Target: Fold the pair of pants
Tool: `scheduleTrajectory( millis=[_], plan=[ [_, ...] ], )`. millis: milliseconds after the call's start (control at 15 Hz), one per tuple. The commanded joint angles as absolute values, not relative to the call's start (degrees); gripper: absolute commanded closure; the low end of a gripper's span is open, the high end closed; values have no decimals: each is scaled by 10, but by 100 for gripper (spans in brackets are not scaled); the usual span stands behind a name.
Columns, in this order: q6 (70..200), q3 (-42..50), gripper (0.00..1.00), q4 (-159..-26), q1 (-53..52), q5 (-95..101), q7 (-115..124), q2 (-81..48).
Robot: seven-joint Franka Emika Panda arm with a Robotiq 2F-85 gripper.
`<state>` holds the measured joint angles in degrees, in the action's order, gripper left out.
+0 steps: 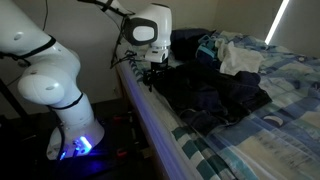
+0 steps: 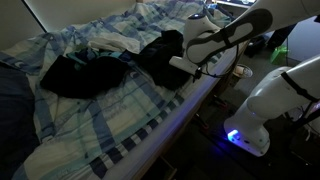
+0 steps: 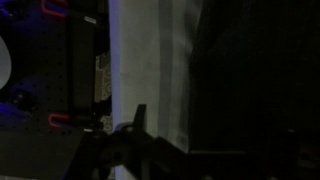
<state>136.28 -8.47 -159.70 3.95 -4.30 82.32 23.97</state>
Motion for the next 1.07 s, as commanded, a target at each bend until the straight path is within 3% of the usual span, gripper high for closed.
scheduleTrajectory(
  millis=[0,667,1000],
  plan=[
    [1390,-92,25,-1597,36,-48,852,219],
    [1406,-96,99,-1594,38,-38,866,226],
    [1360,-123,99,-1591,35,-5,910,300]
  ],
)
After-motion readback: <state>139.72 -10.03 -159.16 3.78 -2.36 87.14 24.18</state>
